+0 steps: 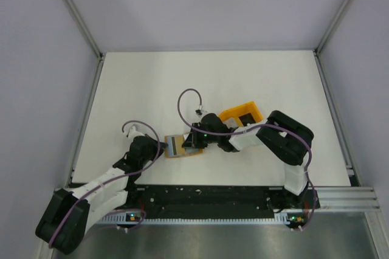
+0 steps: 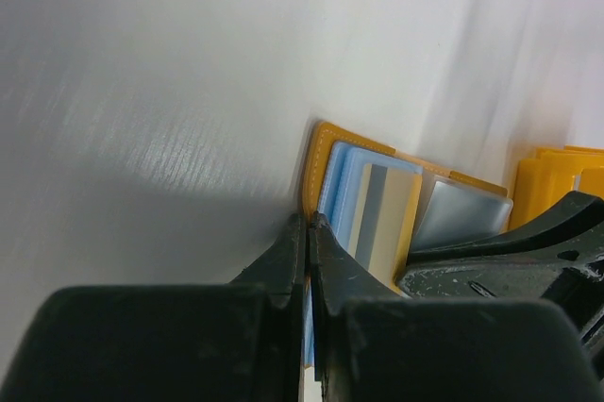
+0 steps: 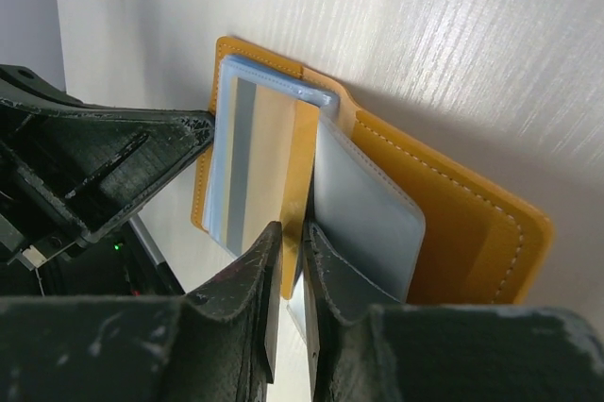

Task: Put the credit cards into the card holder
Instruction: Insert the credit card into the card holder.

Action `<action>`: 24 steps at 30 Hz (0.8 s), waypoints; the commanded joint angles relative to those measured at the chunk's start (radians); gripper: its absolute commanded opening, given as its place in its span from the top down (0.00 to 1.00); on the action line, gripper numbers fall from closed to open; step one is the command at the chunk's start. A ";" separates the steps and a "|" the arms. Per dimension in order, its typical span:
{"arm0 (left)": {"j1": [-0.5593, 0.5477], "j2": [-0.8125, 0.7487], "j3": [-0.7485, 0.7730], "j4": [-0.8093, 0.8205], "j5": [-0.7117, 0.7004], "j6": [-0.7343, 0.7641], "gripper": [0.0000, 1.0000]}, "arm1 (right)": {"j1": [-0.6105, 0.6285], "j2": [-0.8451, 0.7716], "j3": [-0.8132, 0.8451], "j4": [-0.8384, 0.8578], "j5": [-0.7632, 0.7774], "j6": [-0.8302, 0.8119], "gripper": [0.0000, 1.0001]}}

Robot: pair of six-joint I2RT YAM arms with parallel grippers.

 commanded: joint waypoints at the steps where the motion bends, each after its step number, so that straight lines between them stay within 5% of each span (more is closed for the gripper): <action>1: -0.003 0.005 -0.014 -0.042 0.010 0.014 1.00 | 0.044 0.016 0.012 0.080 -0.094 -0.012 0.85; 13: -0.003 0.003 -0.012 -0.047 0.010 0.015 1.00 | 0.042 0.022 0.015 0.132 -0.136 -0.024 0.74; 24: -0.003 0.005 -0.011 -0.047 0.013 0.015 1.00 | 0.052 0.045 0.108 0.077 -0.164 -0.057 0.75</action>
